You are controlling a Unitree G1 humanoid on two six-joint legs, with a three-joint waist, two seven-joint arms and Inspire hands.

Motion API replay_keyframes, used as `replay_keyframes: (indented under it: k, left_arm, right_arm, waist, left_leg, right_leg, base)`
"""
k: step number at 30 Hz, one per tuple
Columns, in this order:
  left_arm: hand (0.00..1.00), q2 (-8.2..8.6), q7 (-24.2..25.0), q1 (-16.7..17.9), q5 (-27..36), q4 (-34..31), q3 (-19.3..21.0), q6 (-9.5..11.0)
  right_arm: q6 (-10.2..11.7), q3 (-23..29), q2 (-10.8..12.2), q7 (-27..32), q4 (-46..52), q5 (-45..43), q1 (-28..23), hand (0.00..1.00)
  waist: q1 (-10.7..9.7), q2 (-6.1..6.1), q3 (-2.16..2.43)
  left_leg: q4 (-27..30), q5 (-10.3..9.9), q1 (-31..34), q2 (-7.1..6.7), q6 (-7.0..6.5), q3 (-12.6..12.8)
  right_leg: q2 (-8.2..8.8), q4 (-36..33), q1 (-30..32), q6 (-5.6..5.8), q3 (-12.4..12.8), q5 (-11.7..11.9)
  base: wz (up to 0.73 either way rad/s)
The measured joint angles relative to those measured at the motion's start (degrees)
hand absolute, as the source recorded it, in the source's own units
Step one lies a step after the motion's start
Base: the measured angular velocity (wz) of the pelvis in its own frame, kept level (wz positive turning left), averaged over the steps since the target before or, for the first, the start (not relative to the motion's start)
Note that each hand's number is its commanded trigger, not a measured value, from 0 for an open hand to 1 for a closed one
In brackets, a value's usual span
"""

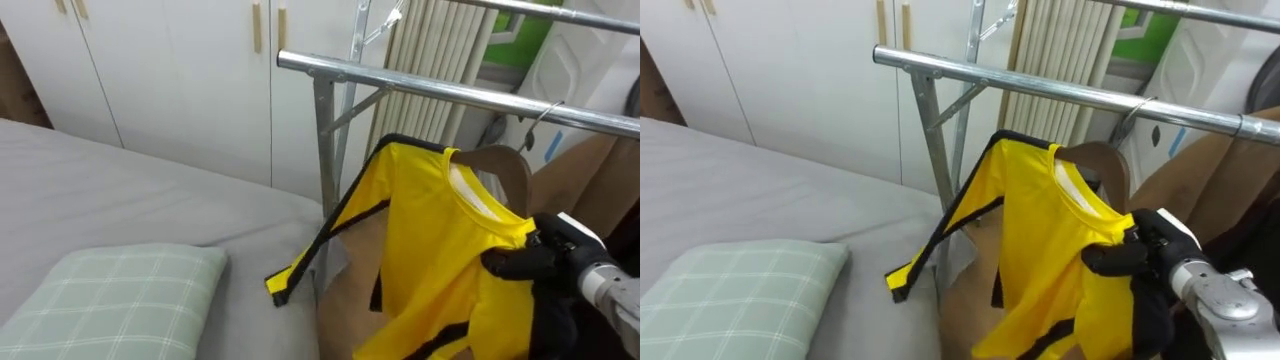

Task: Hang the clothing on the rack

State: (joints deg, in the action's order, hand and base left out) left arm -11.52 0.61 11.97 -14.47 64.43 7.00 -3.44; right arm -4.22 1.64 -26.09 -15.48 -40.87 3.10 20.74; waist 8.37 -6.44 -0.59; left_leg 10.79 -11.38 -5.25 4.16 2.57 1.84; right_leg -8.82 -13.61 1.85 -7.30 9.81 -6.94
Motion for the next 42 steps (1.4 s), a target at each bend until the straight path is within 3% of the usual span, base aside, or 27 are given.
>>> replay_keyframes:
  k: [19, 24, 27, 32, 36, 37, 39, 40, 42]
  left_arm:
    - [0.00, -0.09, 0.01, 0.82, -0.10, -0.15, 1.82, 0.06]
    - [0.00, -0.18, -0.13, 0.82, -0.10, -0.11, 1.79, 0.40]
    - [0.00, -0.42, -0.44, 0.79, 0.01, 0.18, 1.63, 1.09]
    - [0.00, -0.68, -0.35, 0.73, 0.05, 0.31, 1.18, 1.36]
    - [0.00, -0.67, -0.34, 0.75, 0.05, 0.31, 1.17, 1.36]
    - [0.00, -0.67, -0.28, 0.75, 0.05, 0.31, 1.15, 1.37]
    - [0.00, -0.68, -0.16, 0.75, -0.27, 0.31, 1.19, 1.37]
    - [0.00, -0.68, -0.16, 0.75, -0.28, 0.31, 1.19, 1.37]
    - [0.00, -0.68, -0.13, 0.76, -0.28, 0.33, 1.19, 1.37]
  right_arm:
    - [1.29, 0.00, 0.00, -0.75, -4.47, 1.63, 0.72, 1.00]
    - [2.81, -0.38, 0.12, -0.61, -6.14, 1.53, 0.75, 1.00]
    - [4.44, -0.38, 0.23, -0.15, -8.31, 1.56, 0.77, 1.00]
    - [6.67, -0.35, 0.62, 0.60, -10.50, 1.58, 0.78, 1.00]
    - [6.95, -0.36, 0.77, 0.94, -10.82, 1.53, 0.78, 1.00]
    - [7.27, -0.36, 0.78, 1.07, -11.05, 1.53, 0.78, 0.97]
    - [7.88, -0.32, 0.78, 1.24, -11.50, 1.49, 0.83, 0.40]
    - [7.89, -0.33, 0.78, 1.45, -11.50, 1.48, 0.87, 0.00]
    - [7.89, -0.32, 0.77, 1.87, -11.50, 1.51, 0.88, 0.00]
  waist:
    - [0.10, -0.32, 0.27]
    - [0.14, -0.50, 0.20]
    - [0.20, -0.91, -0.19]
    - [0.15, -1.02, -0.23]
    - [0.18, -1.05, -0.21]
    - [0.21, -1.03, -0.21]
    - [0.21, -1.04, -0.20]
    - [0.21, -1.04, -0.20]
    - [0.17, -1.04, -0.20]
  left_leg:
    - [-0.05, 0.00, -0.46, 0.05, 0.00, -0.97]
    - [-0.28, 0.00, -1.39, 0.03, 0.00, -1.06]
    - [-0.28, 0.00, -1.96, 0.03, 0.00, -1.09]
    - [-0.28, -0.01, -1.97, -0.07, 0.00, -1.09]
    - [-0.27, -0.01, -1.98, -0.14, 0.00, -1.10]
    - [-0.26, -0.01, -1.99, -0.15, 0.00, -1.10]
    - [-0.26, -0.01, -2.02, -0.18, 0.00, -1.11]
    - [-0.26, -0.01, -2.02, -0.18, 0.00, -1.10]
    - [-0.26, -0.01, -2.02, -0.18, 0.00, -1.09]
  right_leg:
    - [0.15, 0.63, -1.25, -0.55, -0.86, -0.73]
    - [0.21, 1.01, -2.32, -0.63, -0.97, -0.82]
    - [0.27, 1.21, -2.98, -0.65, -1.18, -0.88]
    - [0.32, 1.06, -2.94, -0.49, -1.09, -1.03]
    - [0.37, 1.04, -2.94, -0.44, -1.06, -1.06]
    - [0.39, 1.02, -2.95, -0.43, -1.08, -1.05]
    - [0.43, 0.97, -2.93, -0.43, -1.12, -1.05]
    - [0.43, 0.97, -2.93, -0.43, -1.12, -1.05]
    - [0.44, 0.96, -2.95, -0.43, -1.15, -1.05]
  base:
    - [0.03]
    - [0.03]
    - [0.02]
    - [0.00]
    - [0.00]
    - [0.00]
    - [0.00]
    - [0.00]
    - [0.00]
